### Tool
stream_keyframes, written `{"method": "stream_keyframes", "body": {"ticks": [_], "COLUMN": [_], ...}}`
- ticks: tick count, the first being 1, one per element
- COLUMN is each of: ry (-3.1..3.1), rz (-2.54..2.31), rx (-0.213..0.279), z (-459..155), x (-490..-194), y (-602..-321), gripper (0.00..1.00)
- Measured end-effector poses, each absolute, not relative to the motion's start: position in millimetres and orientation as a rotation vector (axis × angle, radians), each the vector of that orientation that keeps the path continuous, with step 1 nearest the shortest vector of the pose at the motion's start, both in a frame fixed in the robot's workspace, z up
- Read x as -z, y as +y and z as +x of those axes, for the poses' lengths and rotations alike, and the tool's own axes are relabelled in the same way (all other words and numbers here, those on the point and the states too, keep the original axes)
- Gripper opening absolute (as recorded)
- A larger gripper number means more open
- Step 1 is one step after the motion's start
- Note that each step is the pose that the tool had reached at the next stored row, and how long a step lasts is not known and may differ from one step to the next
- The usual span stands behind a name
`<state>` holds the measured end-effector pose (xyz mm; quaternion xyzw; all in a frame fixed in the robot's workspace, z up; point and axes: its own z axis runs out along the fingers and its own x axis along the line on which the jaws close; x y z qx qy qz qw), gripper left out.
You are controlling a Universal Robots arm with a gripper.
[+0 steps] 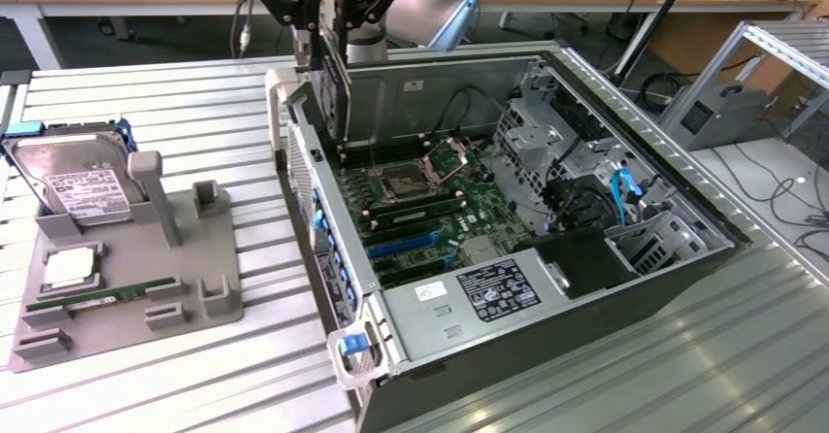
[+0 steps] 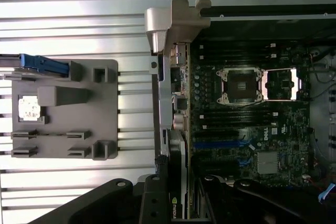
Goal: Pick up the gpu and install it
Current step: 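Pick up the gpu and move the gpu toward the slot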
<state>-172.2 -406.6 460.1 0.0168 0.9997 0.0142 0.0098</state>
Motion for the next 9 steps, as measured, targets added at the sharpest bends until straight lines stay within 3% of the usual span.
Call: {"method": "stream_keyframes", "body": {"ticks": [9], "ry": [3.121], "rz": [0.053], "rx": [-0.042], "z": [-168.2], "x": [-459.7], "y": [-406.6], "gripper": [0.27]}}
